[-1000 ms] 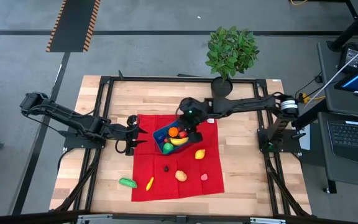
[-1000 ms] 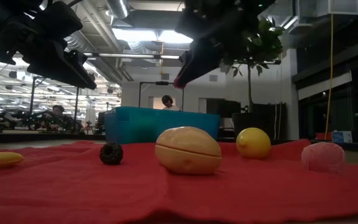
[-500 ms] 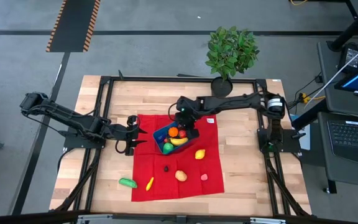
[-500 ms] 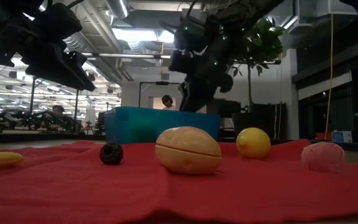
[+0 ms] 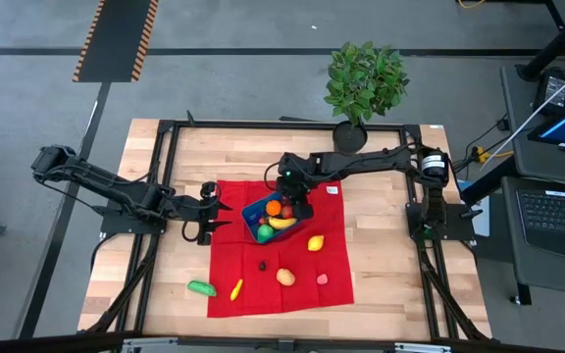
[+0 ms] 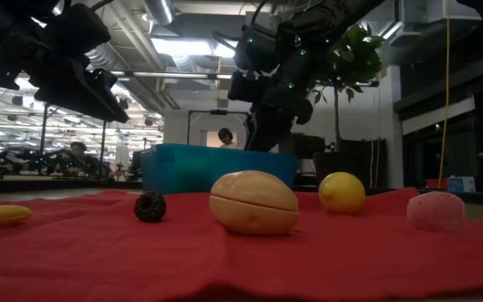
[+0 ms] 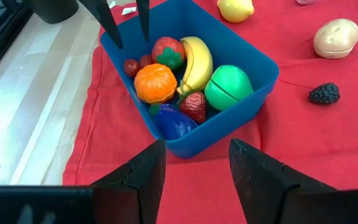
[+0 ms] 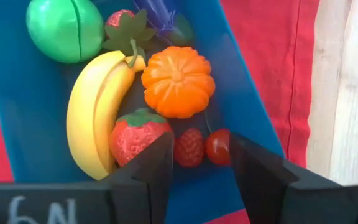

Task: Pick and placing Produce into tupperware
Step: Put the peas into the blue bin

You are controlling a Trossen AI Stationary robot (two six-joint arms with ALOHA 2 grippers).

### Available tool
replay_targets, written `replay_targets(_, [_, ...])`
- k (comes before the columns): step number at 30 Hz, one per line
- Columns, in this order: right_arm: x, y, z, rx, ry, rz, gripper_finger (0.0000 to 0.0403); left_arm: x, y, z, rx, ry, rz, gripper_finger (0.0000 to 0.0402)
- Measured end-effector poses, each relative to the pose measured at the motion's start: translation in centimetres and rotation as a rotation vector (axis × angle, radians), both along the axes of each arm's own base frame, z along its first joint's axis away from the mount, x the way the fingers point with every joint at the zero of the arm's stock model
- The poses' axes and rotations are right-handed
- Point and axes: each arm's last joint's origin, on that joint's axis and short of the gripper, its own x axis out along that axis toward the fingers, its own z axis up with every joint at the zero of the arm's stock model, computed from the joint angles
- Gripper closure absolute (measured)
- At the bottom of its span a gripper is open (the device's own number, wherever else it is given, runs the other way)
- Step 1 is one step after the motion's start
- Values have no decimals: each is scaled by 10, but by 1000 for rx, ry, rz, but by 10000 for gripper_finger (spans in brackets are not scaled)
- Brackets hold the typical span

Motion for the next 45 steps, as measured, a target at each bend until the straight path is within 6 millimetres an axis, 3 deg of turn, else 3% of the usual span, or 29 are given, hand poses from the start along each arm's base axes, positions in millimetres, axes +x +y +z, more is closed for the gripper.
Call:
replay_targets(12, [-3, -2, 13, 39, -25, -77, 241, 0, 0, 0, 13, -3, -10, 234])
replay_targets(23, [-39, 8, 55, 103, -96, -149, 240, -5, -11, 19, 32, -140, -223, 234])
replay_targets(34, [-111, 44, 53, 151, -536, -111, 240, -33, -19, 32, -18, -198, -323, 234])
replay_targets(45, [-175, 51, 34, 211, -774, -130, 240, -38, -19, 34, -171, -203, -253, 234])
